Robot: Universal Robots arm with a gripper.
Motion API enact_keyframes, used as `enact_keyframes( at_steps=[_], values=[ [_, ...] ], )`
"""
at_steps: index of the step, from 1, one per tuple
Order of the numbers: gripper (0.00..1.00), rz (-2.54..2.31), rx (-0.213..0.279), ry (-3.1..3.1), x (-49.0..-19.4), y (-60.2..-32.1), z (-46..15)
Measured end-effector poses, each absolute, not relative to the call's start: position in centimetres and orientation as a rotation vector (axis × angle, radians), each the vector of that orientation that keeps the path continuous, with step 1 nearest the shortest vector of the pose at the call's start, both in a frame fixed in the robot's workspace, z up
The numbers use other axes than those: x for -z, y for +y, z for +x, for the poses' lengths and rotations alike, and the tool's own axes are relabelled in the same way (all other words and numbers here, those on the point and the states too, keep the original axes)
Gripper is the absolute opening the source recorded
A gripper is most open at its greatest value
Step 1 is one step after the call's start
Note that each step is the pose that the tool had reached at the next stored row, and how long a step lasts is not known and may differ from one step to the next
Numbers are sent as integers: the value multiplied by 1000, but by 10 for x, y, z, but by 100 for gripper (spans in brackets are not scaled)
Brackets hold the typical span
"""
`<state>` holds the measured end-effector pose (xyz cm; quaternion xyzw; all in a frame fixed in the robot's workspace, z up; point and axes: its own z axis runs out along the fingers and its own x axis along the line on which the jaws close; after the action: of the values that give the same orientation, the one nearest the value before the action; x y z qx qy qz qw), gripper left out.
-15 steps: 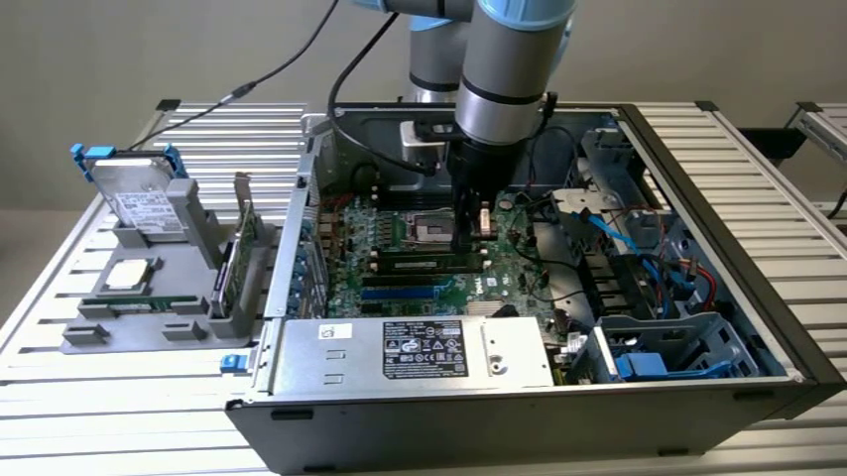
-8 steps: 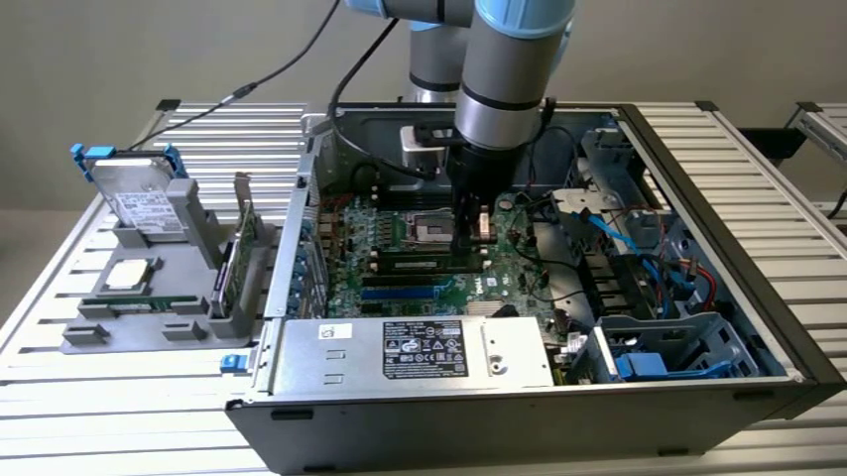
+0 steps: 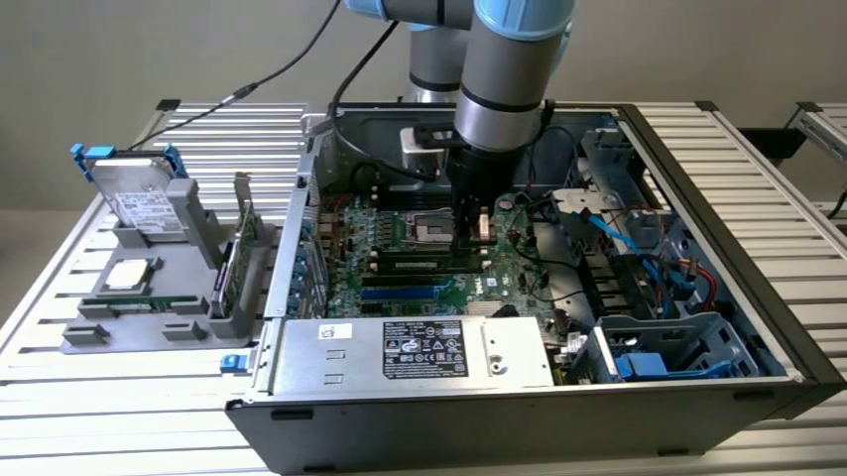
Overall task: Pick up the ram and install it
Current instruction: 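Press down the ram until it locks into place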
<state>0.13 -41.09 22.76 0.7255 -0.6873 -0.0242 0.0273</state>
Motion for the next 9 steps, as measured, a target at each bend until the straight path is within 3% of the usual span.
enact_keyframes(
  at_steps=[9],
  values=[
    [10, 2238, 76, -2121, -227, -411, 1]
  ],
)
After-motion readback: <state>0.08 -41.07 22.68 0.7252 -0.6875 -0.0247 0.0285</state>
